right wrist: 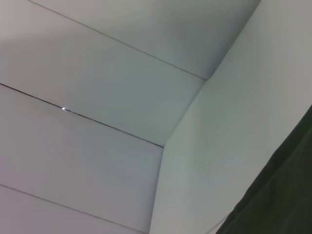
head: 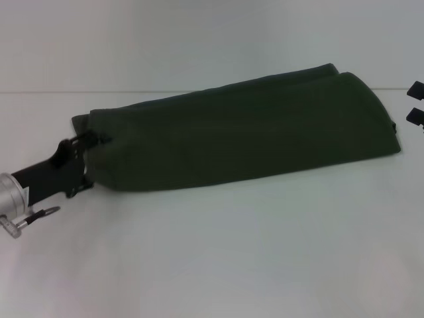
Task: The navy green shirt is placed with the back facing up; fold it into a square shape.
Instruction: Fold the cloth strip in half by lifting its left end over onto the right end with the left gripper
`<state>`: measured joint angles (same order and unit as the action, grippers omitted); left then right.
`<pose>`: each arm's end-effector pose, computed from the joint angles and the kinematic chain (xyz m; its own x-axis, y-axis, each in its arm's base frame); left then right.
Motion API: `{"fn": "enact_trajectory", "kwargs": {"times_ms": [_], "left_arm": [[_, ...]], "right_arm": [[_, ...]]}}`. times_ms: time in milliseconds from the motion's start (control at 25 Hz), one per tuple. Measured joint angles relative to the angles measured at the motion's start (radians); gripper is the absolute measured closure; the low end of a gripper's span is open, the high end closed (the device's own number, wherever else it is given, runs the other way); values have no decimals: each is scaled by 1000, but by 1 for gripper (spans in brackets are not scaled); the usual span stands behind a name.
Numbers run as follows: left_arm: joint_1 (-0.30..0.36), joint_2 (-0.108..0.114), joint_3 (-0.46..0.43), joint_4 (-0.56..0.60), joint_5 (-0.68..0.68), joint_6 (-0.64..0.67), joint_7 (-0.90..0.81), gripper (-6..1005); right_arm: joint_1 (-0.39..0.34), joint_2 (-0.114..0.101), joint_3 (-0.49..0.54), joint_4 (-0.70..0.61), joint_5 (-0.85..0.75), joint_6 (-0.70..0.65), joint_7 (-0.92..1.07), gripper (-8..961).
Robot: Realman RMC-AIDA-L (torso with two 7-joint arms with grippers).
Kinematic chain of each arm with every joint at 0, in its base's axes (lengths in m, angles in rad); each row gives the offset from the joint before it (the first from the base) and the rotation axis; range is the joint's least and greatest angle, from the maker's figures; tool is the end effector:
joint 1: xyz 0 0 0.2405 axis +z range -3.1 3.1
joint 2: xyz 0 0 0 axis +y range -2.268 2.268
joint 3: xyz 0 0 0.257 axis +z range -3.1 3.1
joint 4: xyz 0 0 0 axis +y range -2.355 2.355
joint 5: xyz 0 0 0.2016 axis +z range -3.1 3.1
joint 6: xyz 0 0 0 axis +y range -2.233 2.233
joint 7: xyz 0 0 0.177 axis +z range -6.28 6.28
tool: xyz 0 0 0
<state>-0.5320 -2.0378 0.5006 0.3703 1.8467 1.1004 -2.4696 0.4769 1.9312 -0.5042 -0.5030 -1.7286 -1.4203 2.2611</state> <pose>-0.3221 0.3786 -0.0170 -0.5024 0.6227 0.5999 0.8507 0.2319 0.4718 0.2997 0.3719 0.0669 -0.1842 -0.6566 -0.7314 -0.9097 -0.1678 0.3798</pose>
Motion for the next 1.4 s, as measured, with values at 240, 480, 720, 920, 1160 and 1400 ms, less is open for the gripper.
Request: {"fn": "enact_trajectory", "kwargs": {"times_ms": [240, 480, 720, 920, 1160, 1400], "left_arm": [[28, 16, 19, -13, -33, 42, 7, 156], [21, 18, 48, -28, -7, -31, -12, 155], [-32, 12, 103, -38, -6, -109, -5, 155], [-56, 5, 127, -38, -6, -137, -3, 155], [-34, -1, 134, -18, -12, -123, -6, 190], [-33, -12, 137, -5, -10, -128, -4, 371]], "right_arm": [[0, 1, 8, 0, 0, 3, 1, 206], [-1, 0, 11, 0, 0, 4, 1, 205], [-2, 0, 12, 1, 0, 4, 1, 206], [-2, 3, 12, 1, 0, -1, 2, 206], [-6, 3, 16, 7, 0, -7, 2, 206], [-9, 3, 19, 13, 0, -10, 1, 205]]}}
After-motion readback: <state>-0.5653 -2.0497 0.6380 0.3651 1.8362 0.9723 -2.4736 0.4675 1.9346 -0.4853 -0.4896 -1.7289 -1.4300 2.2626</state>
